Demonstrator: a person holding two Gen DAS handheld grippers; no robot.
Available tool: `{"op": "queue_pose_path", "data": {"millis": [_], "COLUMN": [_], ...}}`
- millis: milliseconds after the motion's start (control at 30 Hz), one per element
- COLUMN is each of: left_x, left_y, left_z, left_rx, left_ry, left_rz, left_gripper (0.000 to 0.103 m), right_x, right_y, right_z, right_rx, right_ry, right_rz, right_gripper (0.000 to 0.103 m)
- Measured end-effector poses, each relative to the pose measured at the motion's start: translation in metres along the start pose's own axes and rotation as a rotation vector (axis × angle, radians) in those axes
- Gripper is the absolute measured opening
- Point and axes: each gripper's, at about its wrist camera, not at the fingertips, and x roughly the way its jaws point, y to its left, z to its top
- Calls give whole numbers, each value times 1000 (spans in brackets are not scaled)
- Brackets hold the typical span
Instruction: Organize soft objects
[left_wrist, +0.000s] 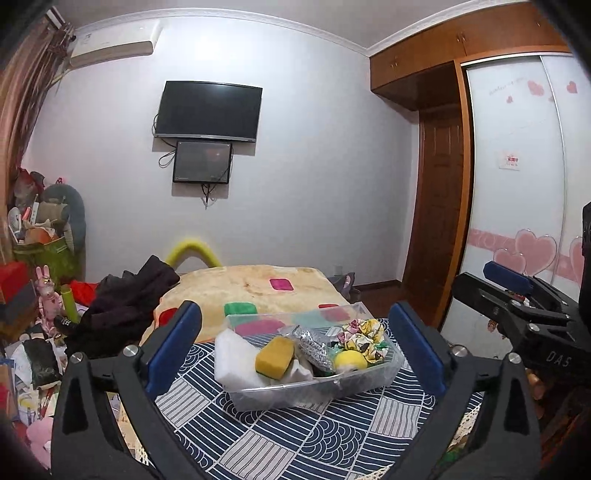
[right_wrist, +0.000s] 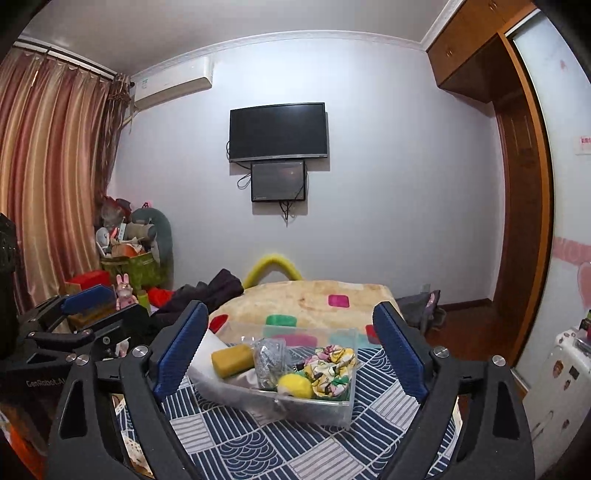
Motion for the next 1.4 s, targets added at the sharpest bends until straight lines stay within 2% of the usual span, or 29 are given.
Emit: {"op": "queue_pose_path", "data": {"millis": [1400], "left_x": [-6], "left_y": [-2], "left_z": [2], "left_rx": [2], "left_ry": [-5], "left_rz": [-8], "left_gripper": [103], "right_x": [-12], "right_y": [8], "right_z": [0], "right_rx": [4], "right_ry": [-15], "right_rz": [10], "right_gripper": [94]}}
